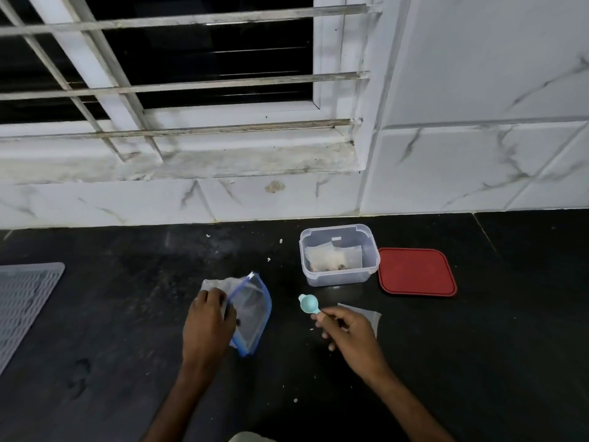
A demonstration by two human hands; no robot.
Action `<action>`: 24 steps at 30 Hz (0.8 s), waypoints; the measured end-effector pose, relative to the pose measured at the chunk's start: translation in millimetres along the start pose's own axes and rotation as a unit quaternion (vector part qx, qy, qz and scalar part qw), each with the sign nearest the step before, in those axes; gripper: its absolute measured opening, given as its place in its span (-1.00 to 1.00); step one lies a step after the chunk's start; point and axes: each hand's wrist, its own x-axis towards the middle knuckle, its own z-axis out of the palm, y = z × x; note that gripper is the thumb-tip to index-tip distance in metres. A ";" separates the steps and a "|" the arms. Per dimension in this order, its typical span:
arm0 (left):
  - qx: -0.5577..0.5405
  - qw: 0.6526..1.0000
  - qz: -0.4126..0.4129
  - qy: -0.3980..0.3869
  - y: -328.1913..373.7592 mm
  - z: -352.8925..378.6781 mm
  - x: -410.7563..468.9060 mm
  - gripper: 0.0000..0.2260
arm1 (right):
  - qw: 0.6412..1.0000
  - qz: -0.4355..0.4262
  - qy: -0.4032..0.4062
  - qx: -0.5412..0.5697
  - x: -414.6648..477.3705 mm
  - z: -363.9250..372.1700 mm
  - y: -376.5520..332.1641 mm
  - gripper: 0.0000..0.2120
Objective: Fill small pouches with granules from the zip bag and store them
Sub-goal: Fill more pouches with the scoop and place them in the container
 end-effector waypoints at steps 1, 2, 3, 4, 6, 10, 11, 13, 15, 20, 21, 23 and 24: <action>-0.028 0.999 -0.008 0.020 0.5 -8.2 4.0 -0.88 | 1.000 -0.008 -0.011 0.014 0.8 8.0 -7.8 -0.88; -0.047 0.998 -0.009 0.034 1.9 -13.9 5.6 -0.88 | 0.999 -0.016 -0.023 0.029 0.9 15.6 -15.2 -0.87; -0.060 0.997 -0.006 0.041 3.7 -19.6 6.2 -0.88 | 0.998 -0.027 -0.035 0.046 1.1 23.3 -24.0 -0.86; -0.069 0.997 -0.002 0.041 6.2 -24.7 4.8 -0.88 | 0.996 -0.038 -0.046 0.061 0.7 31.0 -32.9 -0.86; -0.081 0.996 0.011 0.038 13.2 -32.8 -2.1 -0.87 | 0.993 -0.065 -0.070 0.075 -2.1 44.2 -50.1 -0.84; -0.113 0.993 0.039 0.026 29.3 -40.8 -15.6 -0.84 | 0.985 -0.120 -0.115 -0.046 -6.4 60.3 -70.5 -0.82; -0.123 0.991 0.041 0.021 32.0 -41.4 -16.8 -0.85 | 0.978 -0.128 -0.119 -0.113 -5.6 60.7 -71.7 -0.83; -0.143 0.989 0.036 0.017 33.5 -42.3 -16.7 -0.86 | 0.953 -0.130 -0.112 -0.249 -4.3 57.0 -67.9 -0.83; -0.155 0.987 0.026 0.016 32.8 -44.5 -13.9 -0.85 | 0.925 -0.119 -0.101 -0.346 -5.7 52.7 -61.6 -0.78; -0.183 0.981 0.044 -0.045 34.9 -43.8 -13.1 -0.79 | 0.818 0.105 -0.156 -0.544 8.0 63.3 -66.2 -0.59; -0.188 0.979 0.054 -0.059 40.5 -43.0 -15.5 -0.80 | 0.822 0.119 -0.167 -0.532 10.3 66.5 -62.1 -0.60; -0.202 0.973 0.083 -0.081 54.8 -41.3 -23.0 -0.82 | 0.882 0.061 -0.123 -0.450 10.6 76.6 -52.4 -0.72; -0.205 0.970 0.099 -0.089 62.6 -40.0 -27.6 -0.82 | 0.904 0.042 -0.108 -0.412 8.7 77.7 -52.0 -0.74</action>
